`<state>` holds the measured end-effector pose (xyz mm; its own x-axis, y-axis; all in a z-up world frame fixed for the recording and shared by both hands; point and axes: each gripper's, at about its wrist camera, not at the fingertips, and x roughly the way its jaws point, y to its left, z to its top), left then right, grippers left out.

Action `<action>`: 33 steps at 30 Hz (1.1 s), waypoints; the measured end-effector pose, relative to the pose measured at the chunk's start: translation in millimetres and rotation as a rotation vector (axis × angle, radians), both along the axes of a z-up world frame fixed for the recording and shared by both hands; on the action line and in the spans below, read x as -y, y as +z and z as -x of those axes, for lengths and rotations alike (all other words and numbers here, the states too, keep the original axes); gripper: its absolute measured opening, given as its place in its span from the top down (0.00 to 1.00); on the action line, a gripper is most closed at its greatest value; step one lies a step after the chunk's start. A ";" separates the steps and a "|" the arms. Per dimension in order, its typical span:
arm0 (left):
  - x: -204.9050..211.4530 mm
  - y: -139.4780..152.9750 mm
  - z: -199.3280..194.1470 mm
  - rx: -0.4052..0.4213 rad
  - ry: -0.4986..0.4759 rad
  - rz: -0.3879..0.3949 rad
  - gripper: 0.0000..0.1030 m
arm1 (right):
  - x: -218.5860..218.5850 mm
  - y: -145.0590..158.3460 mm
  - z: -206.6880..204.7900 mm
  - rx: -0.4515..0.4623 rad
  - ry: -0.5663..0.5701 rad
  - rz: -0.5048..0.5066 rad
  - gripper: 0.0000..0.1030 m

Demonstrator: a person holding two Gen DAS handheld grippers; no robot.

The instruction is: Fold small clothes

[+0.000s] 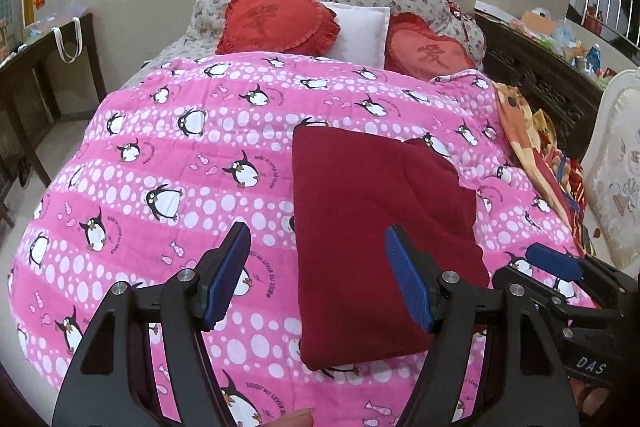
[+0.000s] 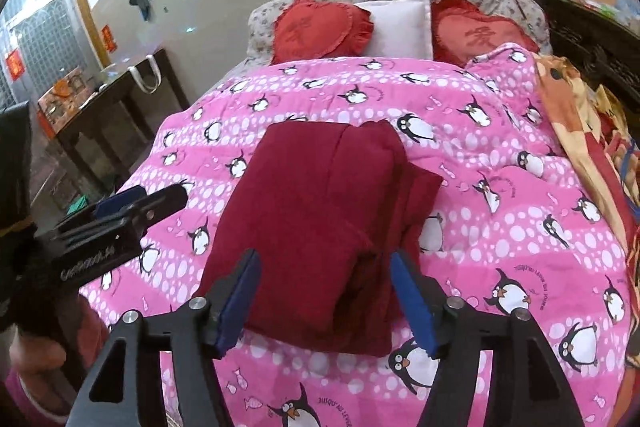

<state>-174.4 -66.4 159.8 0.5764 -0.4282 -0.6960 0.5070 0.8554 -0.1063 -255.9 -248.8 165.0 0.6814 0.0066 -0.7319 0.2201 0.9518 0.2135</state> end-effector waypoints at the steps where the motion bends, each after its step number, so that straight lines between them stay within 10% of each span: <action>1: 0.4 0.0 0.7 0.001 0.000 0.000 0.32 | 0.2 -0.1 -1.0 -0.003 -0.002 0.002 0.37; 33: 7.2 -11.7 -2.0 -0.011 -0.012 -0.031 0.32 | 1.1 -15.2 -10.1 -0.052 0.000 -0.018 0.37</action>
<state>-172.3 -73.7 148.1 0.5637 -0.4135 -0.7150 0.5164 0.8521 -0.0857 -245.8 -249.9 149.8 0.6421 0.0199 -0.7663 0.2313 0.9480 0.2184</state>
